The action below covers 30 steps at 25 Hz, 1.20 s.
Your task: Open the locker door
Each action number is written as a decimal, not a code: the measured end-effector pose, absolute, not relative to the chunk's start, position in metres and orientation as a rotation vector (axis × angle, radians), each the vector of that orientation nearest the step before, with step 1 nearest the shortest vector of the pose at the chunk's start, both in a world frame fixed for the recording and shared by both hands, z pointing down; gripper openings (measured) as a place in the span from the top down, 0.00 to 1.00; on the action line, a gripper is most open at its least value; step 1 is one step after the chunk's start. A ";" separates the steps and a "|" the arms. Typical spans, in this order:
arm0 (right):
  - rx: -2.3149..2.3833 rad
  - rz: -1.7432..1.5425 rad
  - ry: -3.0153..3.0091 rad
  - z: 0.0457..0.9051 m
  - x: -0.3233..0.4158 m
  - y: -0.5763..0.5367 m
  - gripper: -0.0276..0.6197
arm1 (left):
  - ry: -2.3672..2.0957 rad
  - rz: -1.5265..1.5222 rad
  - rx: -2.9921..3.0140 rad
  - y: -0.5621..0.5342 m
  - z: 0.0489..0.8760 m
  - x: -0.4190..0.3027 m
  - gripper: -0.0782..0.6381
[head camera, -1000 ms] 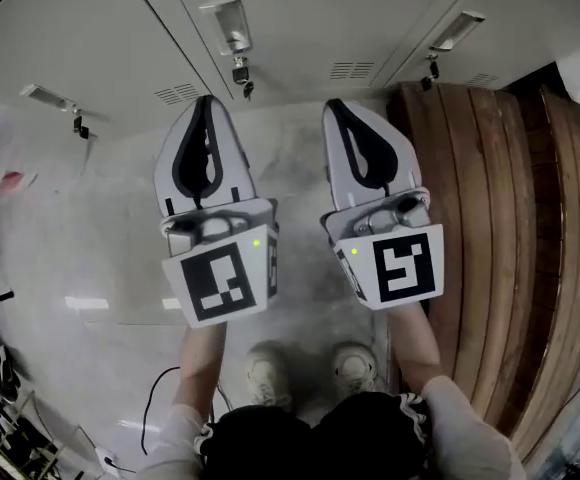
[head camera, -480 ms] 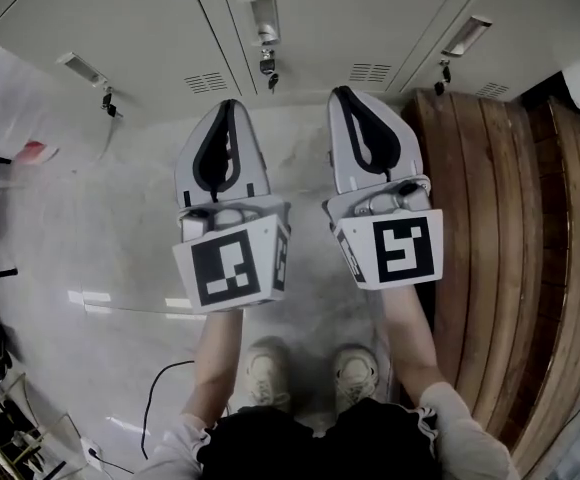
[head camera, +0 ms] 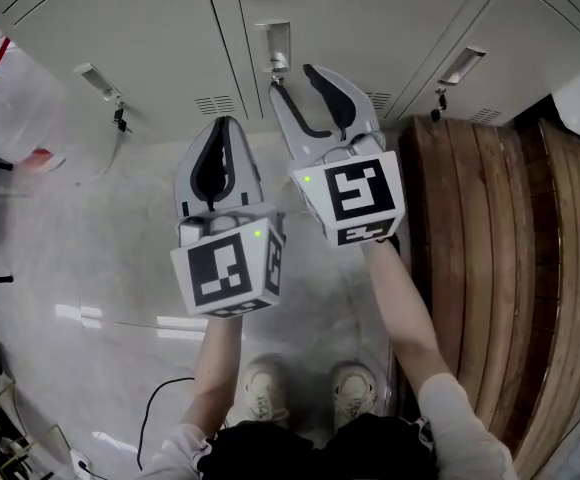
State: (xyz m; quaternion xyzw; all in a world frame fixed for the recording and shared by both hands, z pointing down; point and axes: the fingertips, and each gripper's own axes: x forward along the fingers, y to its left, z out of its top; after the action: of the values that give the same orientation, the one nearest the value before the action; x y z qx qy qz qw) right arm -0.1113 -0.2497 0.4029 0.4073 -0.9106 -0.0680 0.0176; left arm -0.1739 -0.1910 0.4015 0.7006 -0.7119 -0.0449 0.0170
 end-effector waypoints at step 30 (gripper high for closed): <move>1.214 -0.061 -2.738 0.430 -0.165 -0.309 0.71 | -2.235 -0.199 2.122 -0.181 0.401 -0.208 0.86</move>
State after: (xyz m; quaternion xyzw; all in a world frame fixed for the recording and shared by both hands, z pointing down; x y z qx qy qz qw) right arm -0.1651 -0.3090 0.4297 0.4042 -0.9115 -0.0203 0.0728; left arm -0.2076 -0.1815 0.4012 0.6869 -0.7234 -0.0644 0.0266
